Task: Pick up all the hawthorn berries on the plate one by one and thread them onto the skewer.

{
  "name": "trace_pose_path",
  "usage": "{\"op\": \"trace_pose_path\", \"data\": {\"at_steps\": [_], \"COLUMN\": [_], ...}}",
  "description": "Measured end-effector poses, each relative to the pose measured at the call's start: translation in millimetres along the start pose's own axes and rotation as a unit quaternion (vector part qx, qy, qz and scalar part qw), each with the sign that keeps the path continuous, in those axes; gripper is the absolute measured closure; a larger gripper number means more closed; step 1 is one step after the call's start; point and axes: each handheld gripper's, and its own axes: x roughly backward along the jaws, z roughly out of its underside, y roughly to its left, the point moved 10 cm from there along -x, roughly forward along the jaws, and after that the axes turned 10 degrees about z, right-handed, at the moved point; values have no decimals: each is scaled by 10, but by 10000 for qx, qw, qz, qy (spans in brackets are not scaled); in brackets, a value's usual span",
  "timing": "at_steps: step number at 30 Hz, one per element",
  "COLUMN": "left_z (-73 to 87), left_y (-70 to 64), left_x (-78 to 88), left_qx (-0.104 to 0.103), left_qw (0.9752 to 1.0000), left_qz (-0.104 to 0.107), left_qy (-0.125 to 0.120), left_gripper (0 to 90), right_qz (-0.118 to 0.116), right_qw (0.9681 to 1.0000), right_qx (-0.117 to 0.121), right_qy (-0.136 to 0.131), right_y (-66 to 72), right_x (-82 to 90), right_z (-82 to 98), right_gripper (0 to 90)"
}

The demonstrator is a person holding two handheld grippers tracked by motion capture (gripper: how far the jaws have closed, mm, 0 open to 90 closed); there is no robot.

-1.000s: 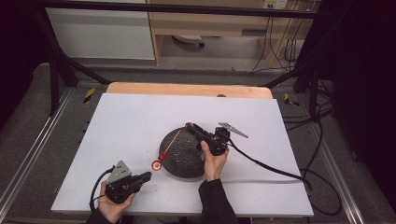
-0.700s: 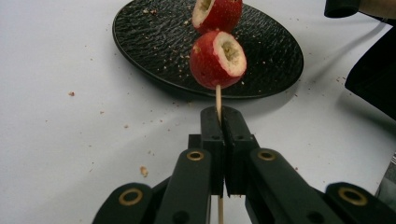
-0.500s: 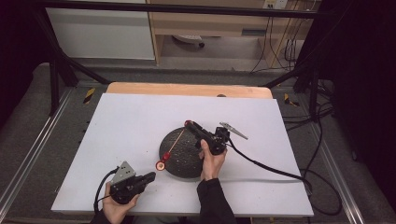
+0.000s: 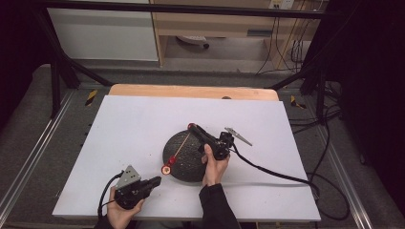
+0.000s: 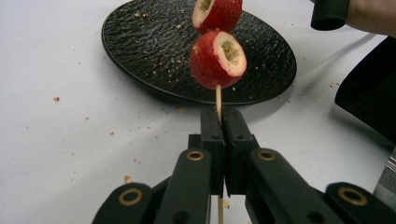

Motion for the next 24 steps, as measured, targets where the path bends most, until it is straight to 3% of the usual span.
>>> {"op": "trace_pose_path", "data": {"at_steps": [24], "left_z": [-102], "left_y": [-84], "left_x": [-129], "left_qx": [283], "left_qw": [9991], "left_qz": [-97], "left_qy": [-313], "left_gripper": [882], "right_qz": [-117], "right_qw": [9998], "right_qx": [-186], "right_qy": [-13], "right_y": [2], "right_x": [-8], "right_z": [106], "right_gripper": [635]}}
